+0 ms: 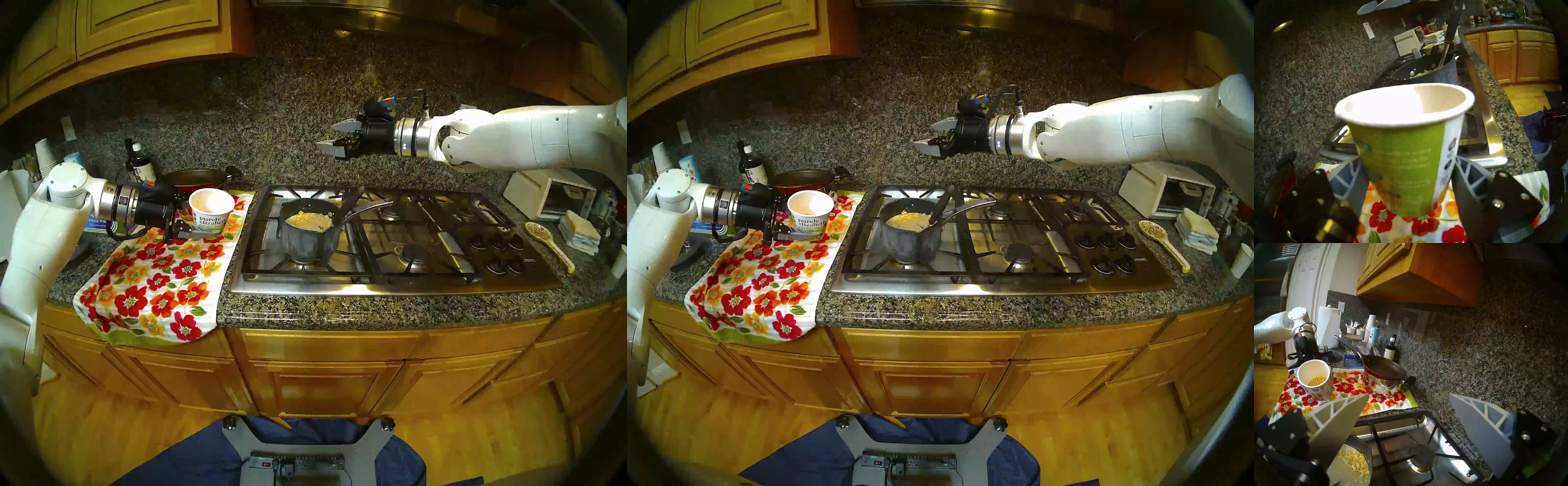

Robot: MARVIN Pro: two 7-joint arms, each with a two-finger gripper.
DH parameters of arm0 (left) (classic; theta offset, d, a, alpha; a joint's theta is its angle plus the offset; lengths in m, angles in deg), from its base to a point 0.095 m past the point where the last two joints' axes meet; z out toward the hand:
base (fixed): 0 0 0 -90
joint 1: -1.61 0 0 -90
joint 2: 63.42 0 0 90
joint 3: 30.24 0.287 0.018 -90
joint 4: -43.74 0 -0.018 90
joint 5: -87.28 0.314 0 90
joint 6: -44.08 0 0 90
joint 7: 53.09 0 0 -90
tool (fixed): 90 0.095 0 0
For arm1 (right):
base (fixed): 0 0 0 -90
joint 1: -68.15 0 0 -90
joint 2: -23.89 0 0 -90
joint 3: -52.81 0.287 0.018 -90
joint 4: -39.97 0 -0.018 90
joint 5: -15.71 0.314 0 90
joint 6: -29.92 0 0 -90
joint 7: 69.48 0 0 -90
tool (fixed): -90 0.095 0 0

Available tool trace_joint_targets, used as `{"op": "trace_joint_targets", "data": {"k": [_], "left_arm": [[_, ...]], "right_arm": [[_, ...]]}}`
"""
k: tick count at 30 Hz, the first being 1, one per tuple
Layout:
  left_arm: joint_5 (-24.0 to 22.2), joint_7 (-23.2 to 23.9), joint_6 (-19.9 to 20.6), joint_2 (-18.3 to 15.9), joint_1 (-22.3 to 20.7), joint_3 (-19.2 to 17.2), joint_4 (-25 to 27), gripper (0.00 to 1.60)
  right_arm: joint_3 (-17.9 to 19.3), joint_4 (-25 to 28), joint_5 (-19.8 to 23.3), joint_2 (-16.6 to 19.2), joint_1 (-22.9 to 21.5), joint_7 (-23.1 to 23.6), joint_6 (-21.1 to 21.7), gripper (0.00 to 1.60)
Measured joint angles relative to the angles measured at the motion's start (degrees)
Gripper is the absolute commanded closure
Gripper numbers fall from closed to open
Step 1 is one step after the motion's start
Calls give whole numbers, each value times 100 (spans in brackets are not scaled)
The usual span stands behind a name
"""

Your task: Pour oats into pot and stir with a spoon

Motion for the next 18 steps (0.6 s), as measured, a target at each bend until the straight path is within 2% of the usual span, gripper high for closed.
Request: {"op": "trace_joint_targets", "data": {"k": [7, 18], "left_arm": [[381, -232, 237, 174, -222, 82, 40, 97], [976, -456, 444, 556, -587, 416, -23, 99]], "right_arm": [[0, 0, 0, 0, 0, 0, 0, 0], [0, 0, 0, 0, 0, 0, 0, 0]]}}
